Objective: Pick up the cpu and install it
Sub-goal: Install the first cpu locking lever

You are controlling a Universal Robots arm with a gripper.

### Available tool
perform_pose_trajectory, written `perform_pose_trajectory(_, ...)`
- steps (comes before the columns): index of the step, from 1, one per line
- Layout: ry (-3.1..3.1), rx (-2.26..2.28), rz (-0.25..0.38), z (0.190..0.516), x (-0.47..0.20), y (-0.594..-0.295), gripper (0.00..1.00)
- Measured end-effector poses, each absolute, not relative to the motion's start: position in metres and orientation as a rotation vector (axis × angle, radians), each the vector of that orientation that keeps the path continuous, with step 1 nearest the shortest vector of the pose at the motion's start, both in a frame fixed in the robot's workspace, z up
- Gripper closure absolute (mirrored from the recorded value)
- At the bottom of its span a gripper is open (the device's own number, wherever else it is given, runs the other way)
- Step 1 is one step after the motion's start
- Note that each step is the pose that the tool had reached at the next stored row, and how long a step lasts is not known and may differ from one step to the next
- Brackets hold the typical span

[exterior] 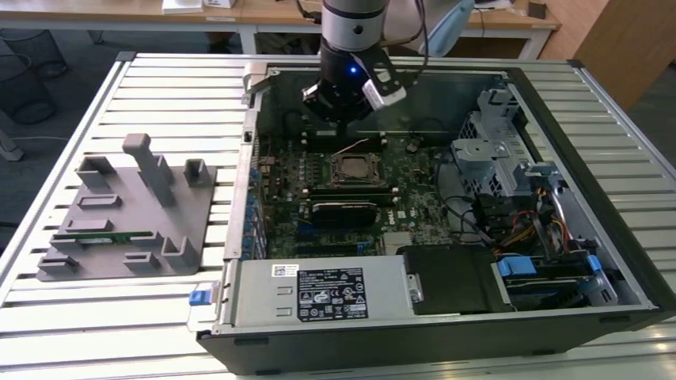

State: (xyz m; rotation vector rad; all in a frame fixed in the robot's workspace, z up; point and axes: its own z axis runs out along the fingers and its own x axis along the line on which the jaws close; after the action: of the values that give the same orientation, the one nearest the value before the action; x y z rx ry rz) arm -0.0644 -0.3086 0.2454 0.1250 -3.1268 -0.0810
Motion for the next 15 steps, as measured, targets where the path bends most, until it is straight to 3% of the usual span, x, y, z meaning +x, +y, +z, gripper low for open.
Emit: perform_pose_trajectory(15, -3.127, 0.125, -0.081, 0.231, -0.043, -0.302, 0.89)
